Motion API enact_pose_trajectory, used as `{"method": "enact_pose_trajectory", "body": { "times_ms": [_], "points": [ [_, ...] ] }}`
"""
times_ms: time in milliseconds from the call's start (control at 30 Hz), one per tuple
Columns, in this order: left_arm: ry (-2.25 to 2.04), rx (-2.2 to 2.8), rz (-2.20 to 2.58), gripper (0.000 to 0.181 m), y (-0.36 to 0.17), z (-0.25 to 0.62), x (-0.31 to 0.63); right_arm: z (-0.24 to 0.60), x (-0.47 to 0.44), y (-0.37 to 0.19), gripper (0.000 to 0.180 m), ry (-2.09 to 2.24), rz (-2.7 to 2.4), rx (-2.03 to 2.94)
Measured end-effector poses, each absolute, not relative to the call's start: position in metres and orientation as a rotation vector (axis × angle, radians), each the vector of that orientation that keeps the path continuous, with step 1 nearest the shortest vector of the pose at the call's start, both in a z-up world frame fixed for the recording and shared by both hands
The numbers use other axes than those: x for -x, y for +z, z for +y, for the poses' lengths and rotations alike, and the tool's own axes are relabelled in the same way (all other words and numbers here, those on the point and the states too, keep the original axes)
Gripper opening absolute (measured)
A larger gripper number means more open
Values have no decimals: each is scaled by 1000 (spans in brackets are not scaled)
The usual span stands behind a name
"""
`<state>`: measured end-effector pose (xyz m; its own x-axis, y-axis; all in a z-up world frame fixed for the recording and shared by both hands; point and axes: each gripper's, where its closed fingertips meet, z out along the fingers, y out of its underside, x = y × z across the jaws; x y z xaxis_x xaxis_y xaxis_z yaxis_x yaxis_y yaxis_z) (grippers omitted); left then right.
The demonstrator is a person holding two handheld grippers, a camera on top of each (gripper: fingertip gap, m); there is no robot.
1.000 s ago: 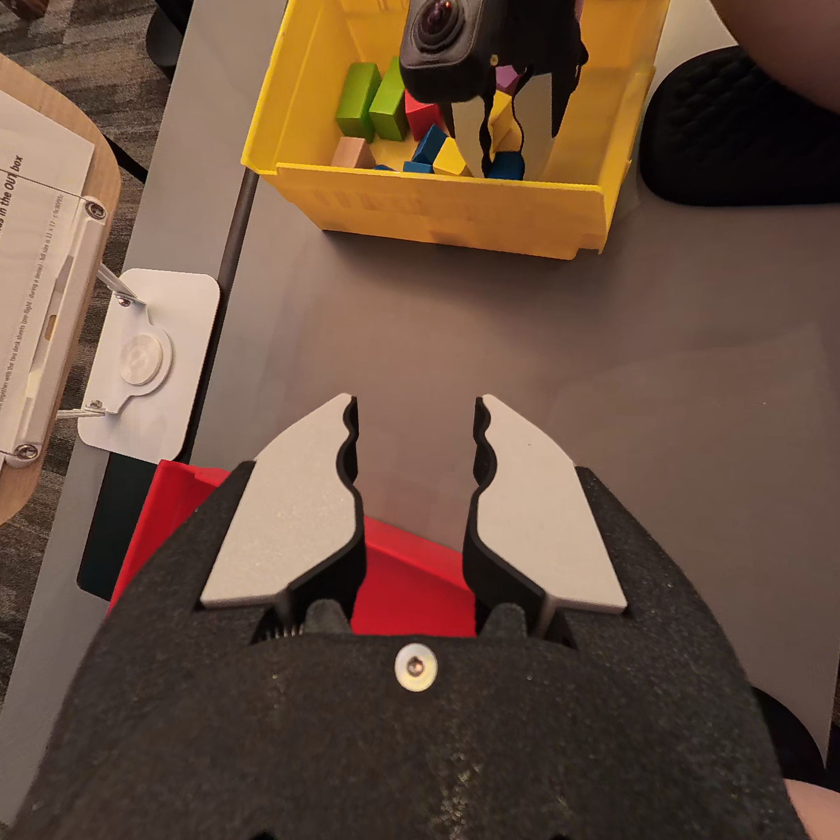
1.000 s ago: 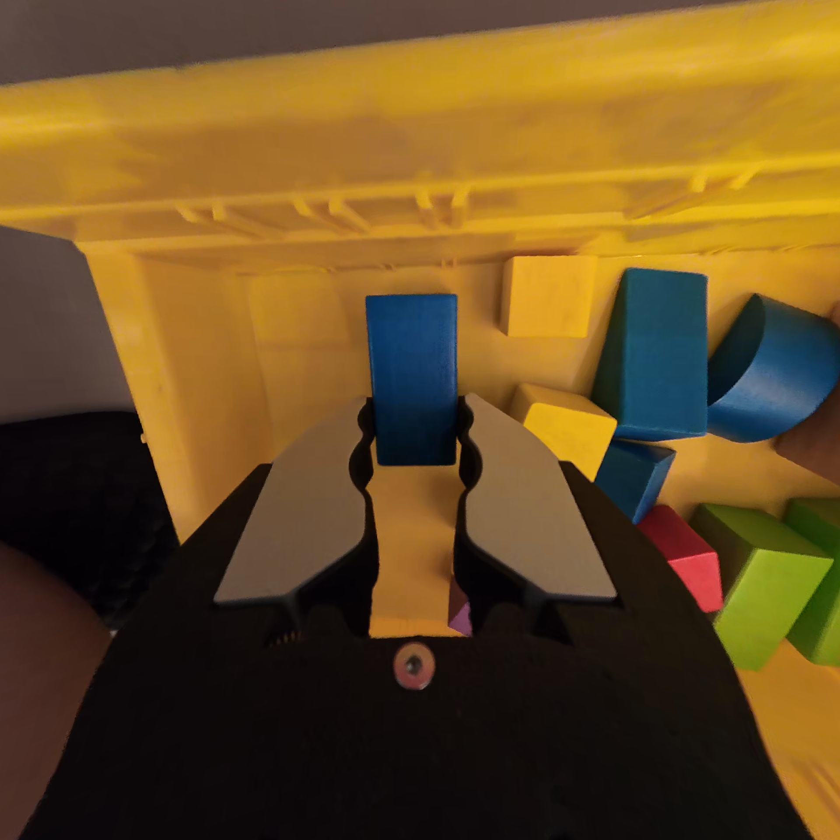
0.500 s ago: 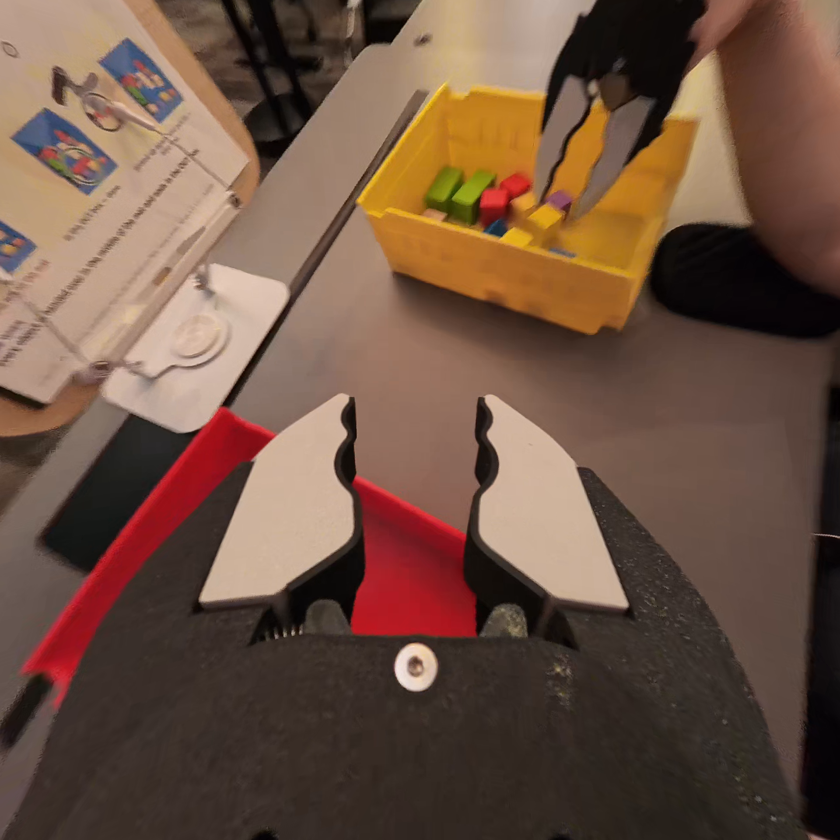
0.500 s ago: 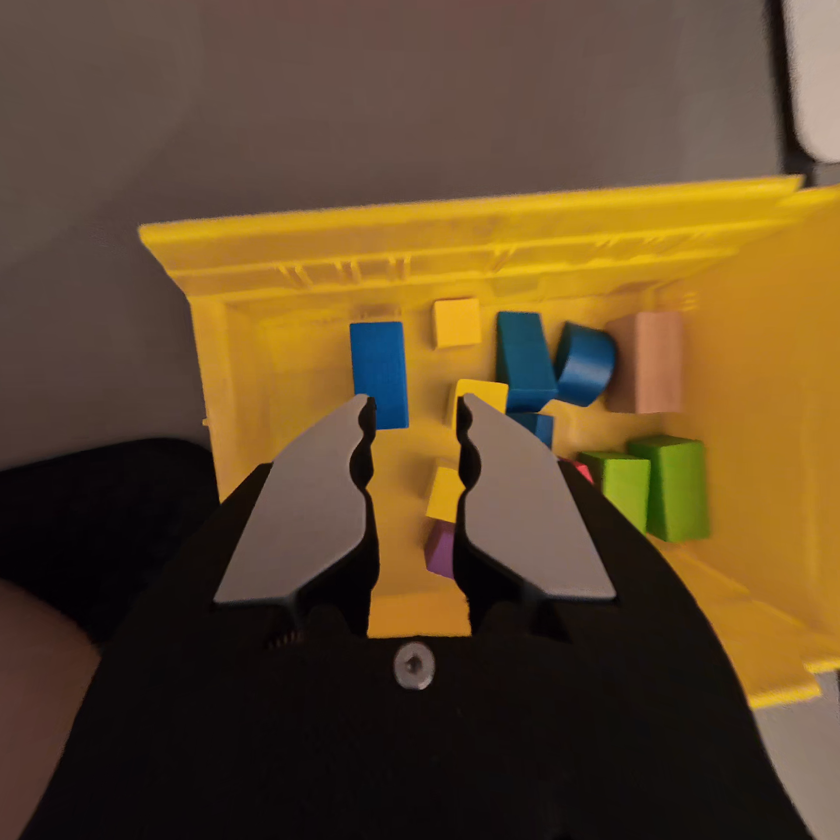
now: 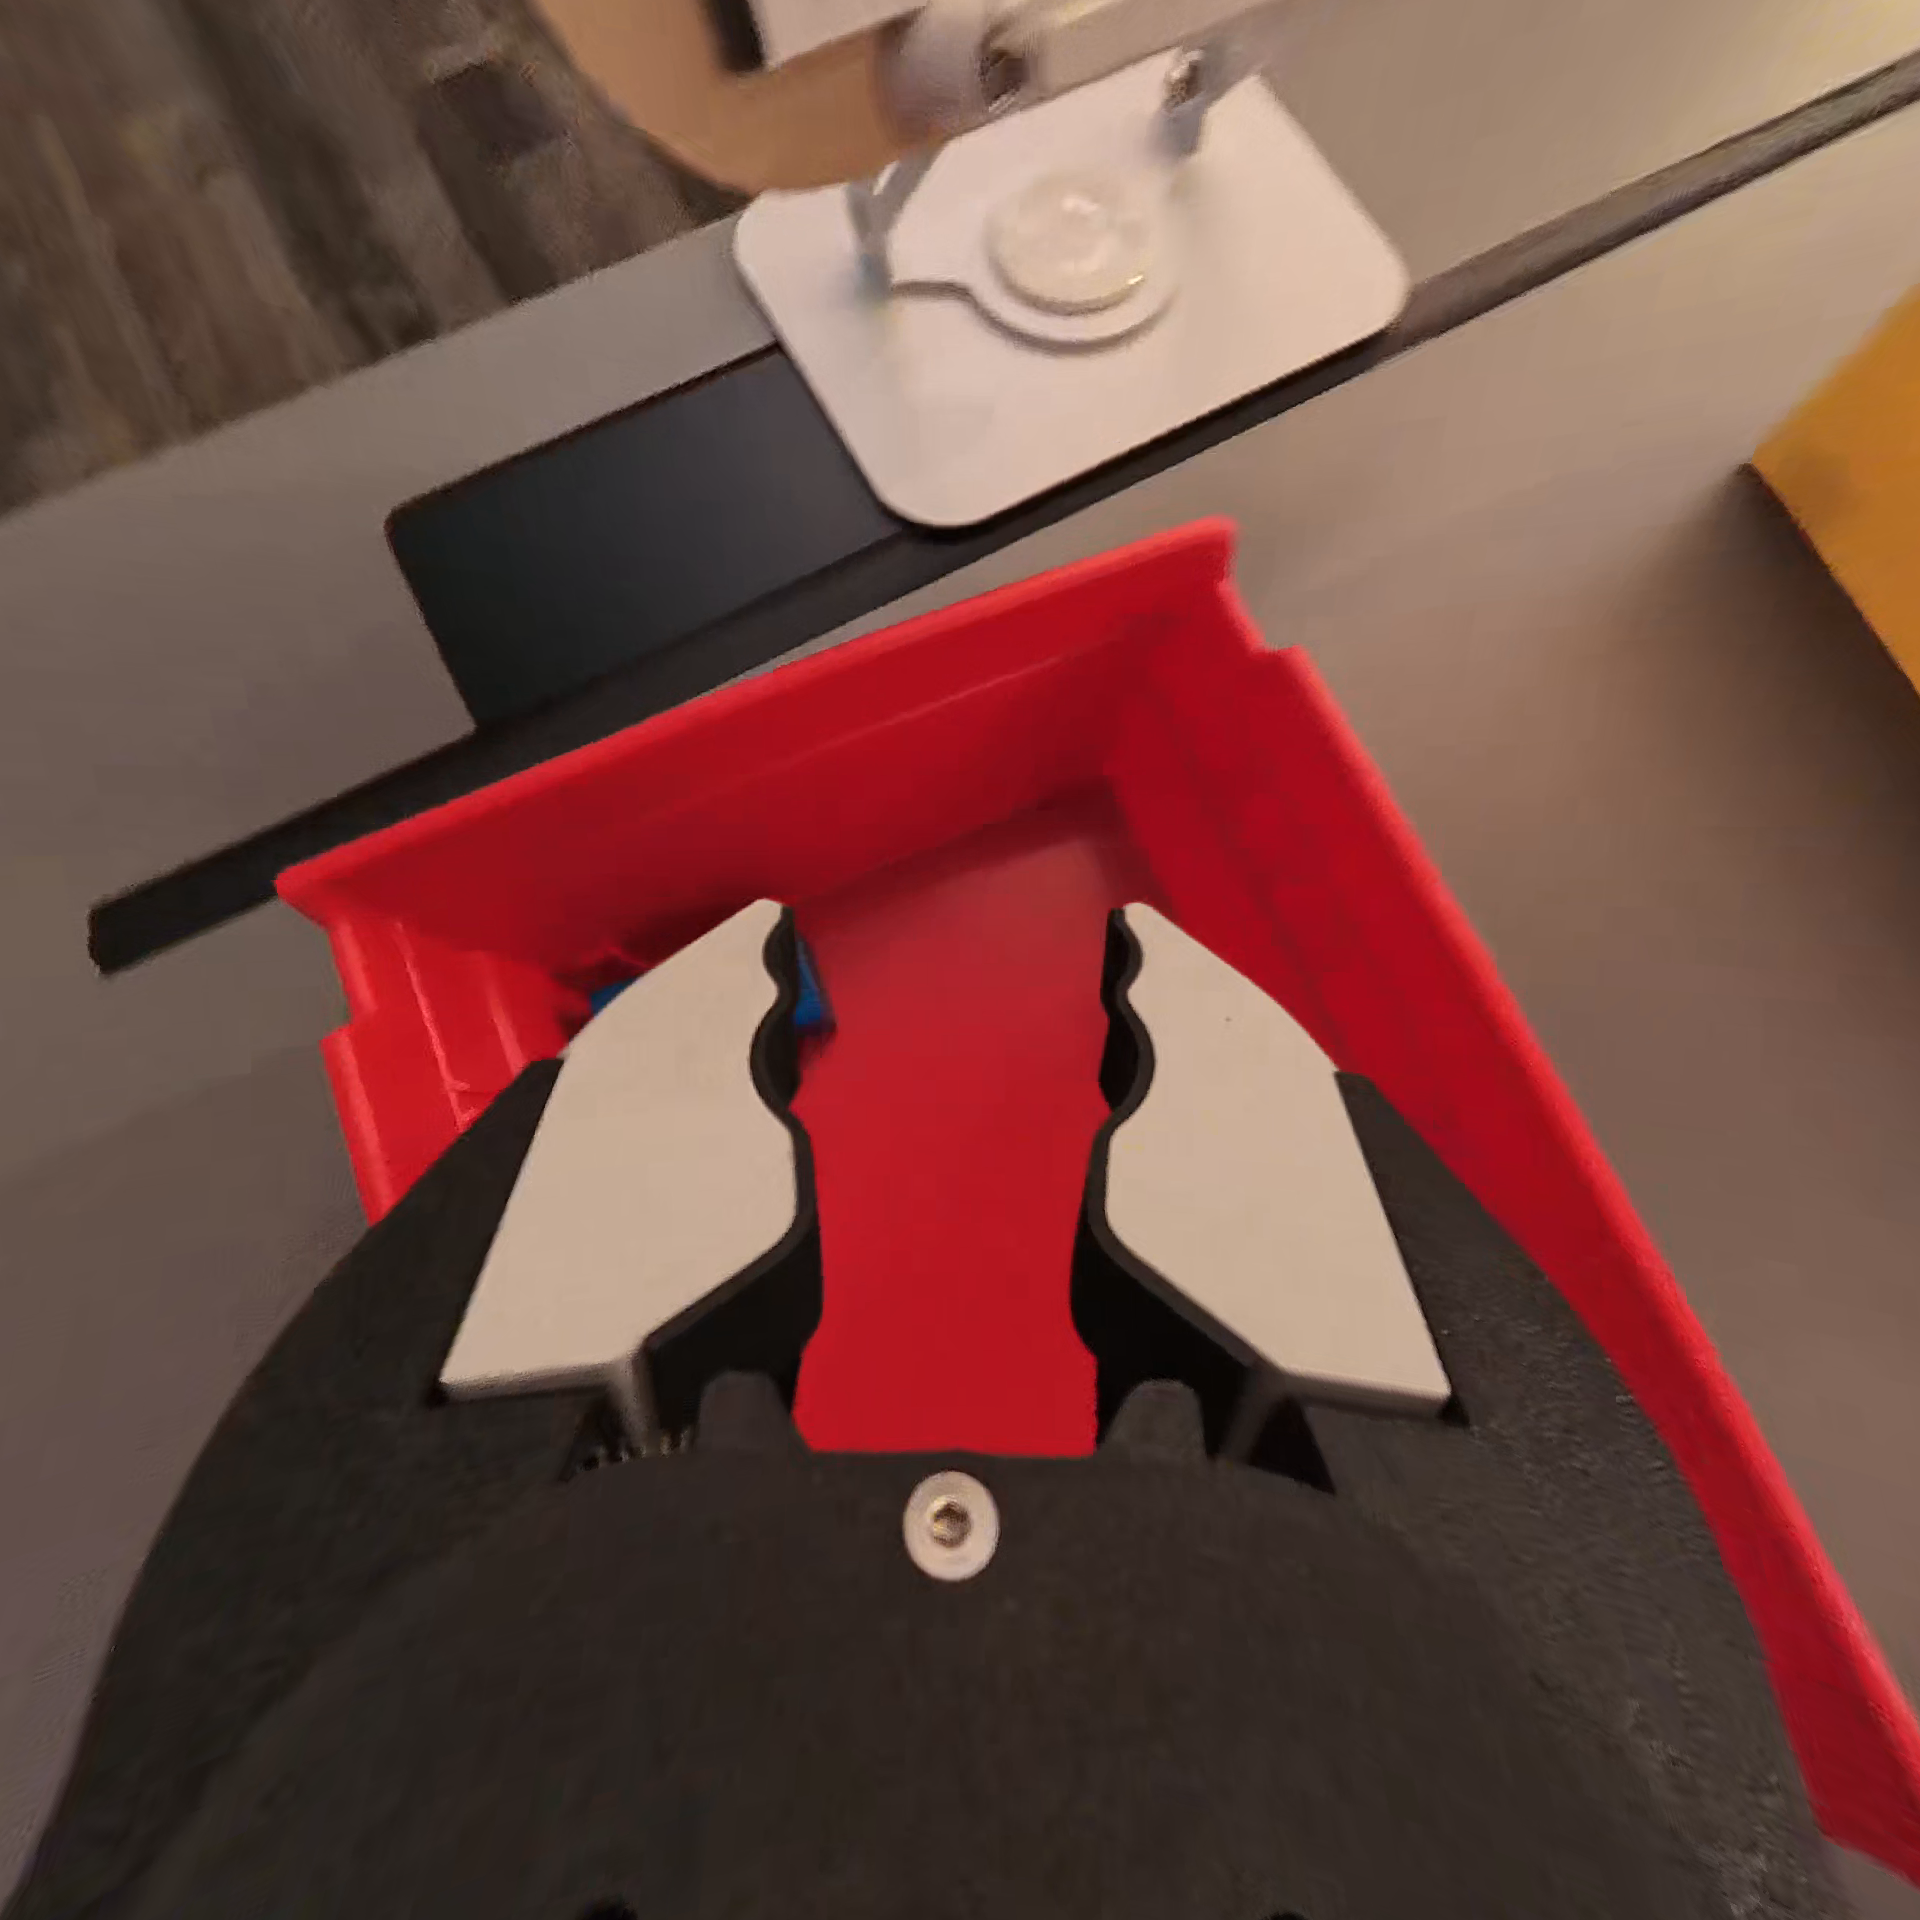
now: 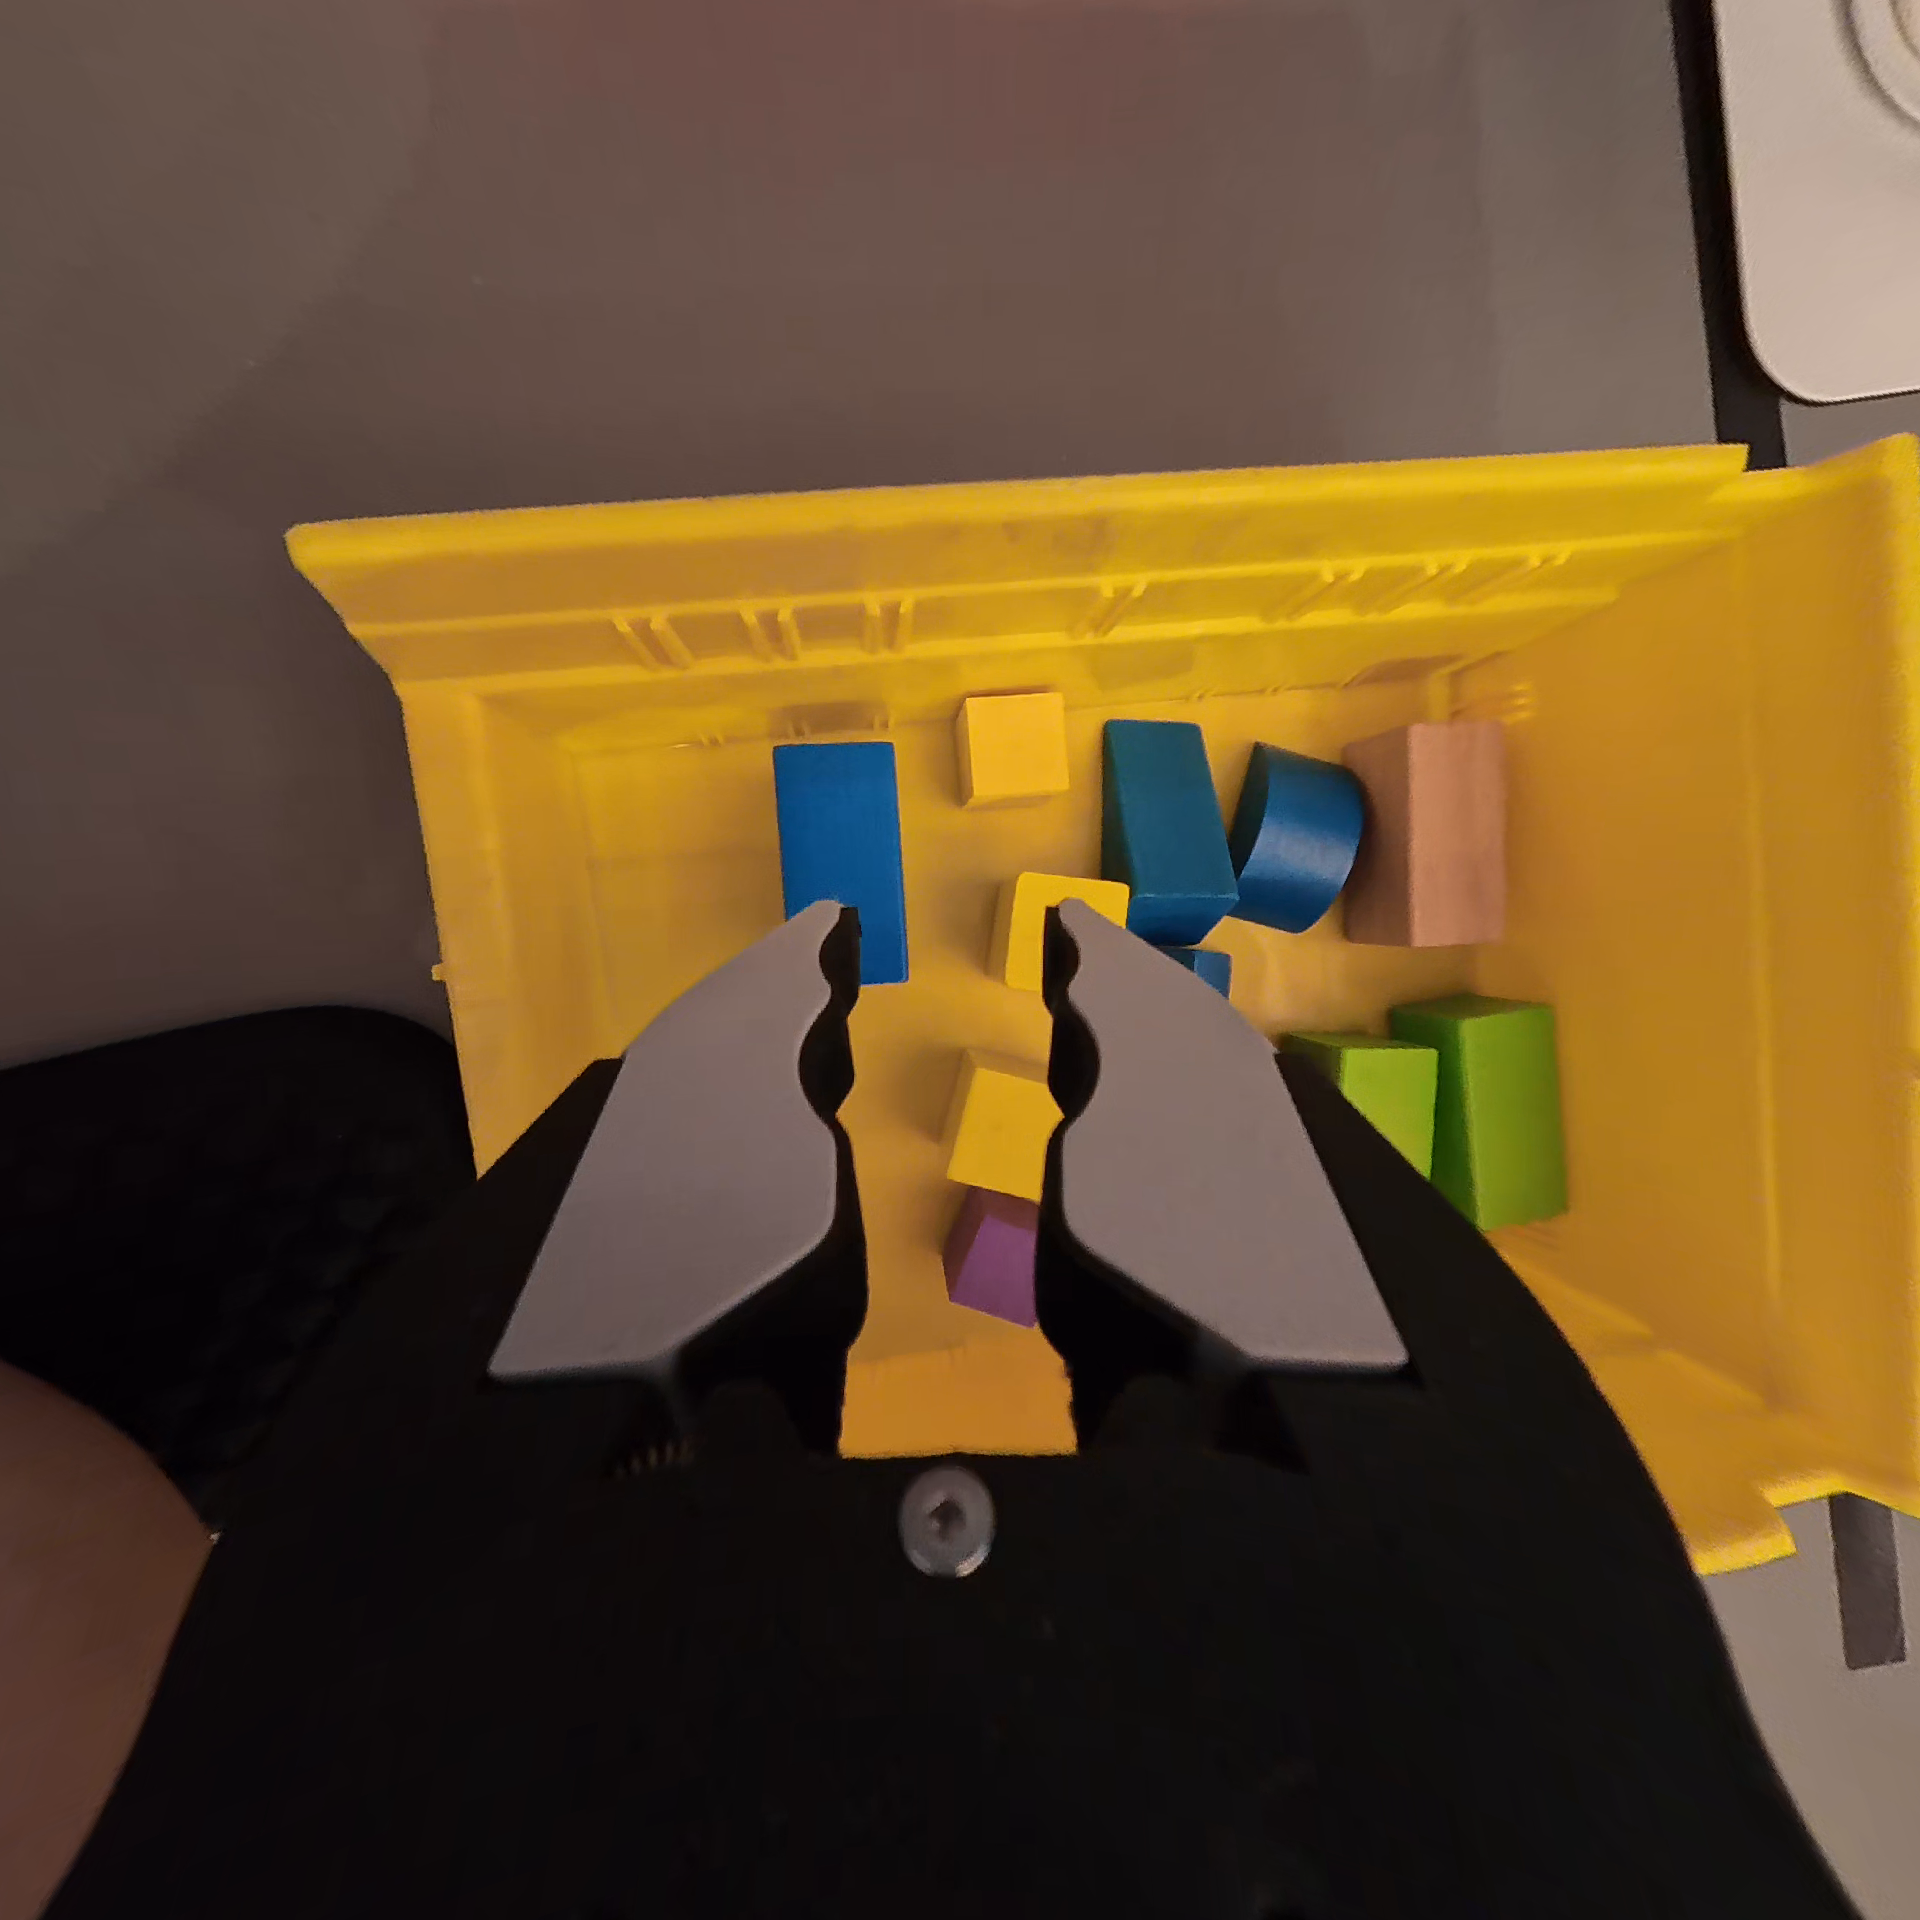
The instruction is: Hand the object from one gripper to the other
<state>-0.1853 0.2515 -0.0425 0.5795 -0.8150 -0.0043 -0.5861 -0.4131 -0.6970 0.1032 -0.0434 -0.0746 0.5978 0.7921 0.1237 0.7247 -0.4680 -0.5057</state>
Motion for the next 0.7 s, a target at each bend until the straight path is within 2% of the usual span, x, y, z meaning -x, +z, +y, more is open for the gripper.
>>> {"method": "enact_pose_trajectory", "body": {
  "times_ms": [233, 700],
  "points": [
    [-212, 2298, 977, 78, -93, 290, 211, -44, -104, -77, 34, 172, -1207, 2322],
    [-76, 2396, 954, 86, -132, 301, 222, -45, -102, -84, 30, 171, -1247, 2352]
  ]
}}
